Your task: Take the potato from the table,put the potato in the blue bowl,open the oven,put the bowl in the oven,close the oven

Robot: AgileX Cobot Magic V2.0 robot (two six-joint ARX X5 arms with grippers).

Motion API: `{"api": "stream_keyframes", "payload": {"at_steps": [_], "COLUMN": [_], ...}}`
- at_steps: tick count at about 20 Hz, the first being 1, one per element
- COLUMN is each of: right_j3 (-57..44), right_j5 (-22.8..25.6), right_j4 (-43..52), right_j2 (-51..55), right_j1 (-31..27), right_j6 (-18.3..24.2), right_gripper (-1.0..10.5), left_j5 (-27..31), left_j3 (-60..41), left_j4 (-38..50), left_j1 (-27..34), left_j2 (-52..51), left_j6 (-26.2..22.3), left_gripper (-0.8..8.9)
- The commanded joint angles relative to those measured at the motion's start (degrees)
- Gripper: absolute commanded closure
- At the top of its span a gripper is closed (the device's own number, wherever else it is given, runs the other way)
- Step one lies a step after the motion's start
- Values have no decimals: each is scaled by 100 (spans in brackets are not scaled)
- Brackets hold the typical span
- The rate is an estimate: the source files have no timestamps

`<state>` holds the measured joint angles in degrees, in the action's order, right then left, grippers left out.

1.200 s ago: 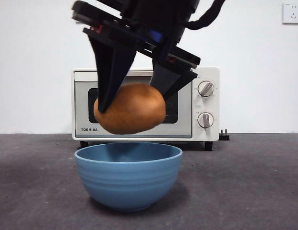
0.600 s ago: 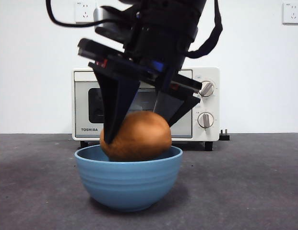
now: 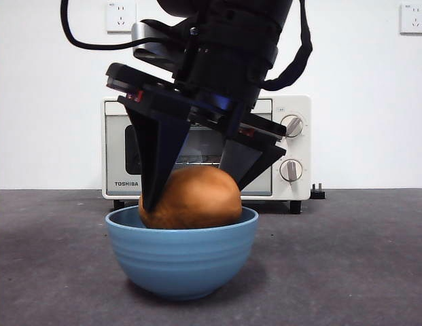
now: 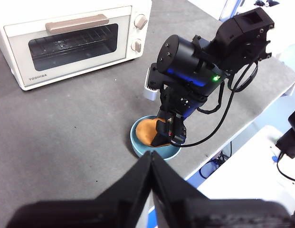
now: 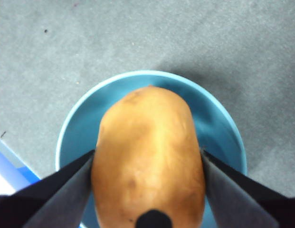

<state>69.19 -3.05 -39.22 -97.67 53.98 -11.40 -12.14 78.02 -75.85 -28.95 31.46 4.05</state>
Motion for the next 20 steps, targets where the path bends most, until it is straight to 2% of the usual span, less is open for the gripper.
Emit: {"api": "stream_keyframes", "payload": {"at_steps": [1,3,6,10,14,15,17,20], "right_j3": [-57,-55,-13,293,1019,1150,1285,1287], "right_j5": [-24,-136,-168,-131,-96,-66,203,977], "right_j4": [-9,-42,-131,-553,-1222,-1287,-1335,-1685], "right_j2": [-66,-39,63,437,1150,1394,1902,2682], "right_j1": [2,2,9,11,11,11,31,37], "right_j6": [-44,-37,-28,-11,4,0,0,-2], "right_gripper": [522,373,371,379,386,408,578,792], "left_j5": [20,20,20,105,938,1067,1064,999], "left_j3": [4,4,4,4,4,4,7,7], "left_j4": [9,9,11,11,20,57,538,1733], "left_j1": [-15,-15,-15,-13,-13,-13,-13,-11], "left_j2": [83,181,361,678,1408,1661,2151,2900], "left_j6": [-153,-155,-201,-546,-1180,-1244,-1394,-1587], "left_gripper": [819,819,819,819,819,819,819,819]}}
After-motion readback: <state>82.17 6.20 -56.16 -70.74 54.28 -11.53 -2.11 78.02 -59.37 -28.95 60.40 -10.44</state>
